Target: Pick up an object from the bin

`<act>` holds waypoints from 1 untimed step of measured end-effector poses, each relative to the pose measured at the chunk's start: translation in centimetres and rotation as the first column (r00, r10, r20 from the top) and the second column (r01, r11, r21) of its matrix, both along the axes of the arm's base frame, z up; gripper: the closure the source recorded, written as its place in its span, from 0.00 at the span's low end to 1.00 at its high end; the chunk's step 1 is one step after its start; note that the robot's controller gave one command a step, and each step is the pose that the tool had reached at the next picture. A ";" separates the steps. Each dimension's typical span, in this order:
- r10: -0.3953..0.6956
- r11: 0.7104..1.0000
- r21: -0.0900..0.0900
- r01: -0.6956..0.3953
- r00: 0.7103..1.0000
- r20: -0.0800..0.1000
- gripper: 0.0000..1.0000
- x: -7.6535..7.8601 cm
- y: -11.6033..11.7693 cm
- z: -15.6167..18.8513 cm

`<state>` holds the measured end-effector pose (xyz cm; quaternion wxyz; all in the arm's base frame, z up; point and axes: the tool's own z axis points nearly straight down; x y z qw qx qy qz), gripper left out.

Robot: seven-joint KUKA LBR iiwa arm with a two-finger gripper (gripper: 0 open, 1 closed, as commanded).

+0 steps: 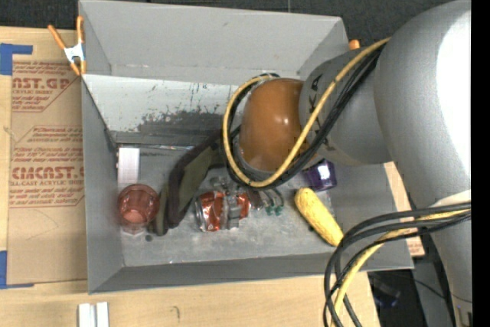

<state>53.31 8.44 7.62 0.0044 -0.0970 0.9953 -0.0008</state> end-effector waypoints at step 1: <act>0.000 1.000 0.000 0.000 1.000 0.000 1.00 0.0 0.0 0.0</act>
Offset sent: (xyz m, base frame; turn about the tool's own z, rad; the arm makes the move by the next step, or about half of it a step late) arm -0.0278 -0.0143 0.1242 -0.0399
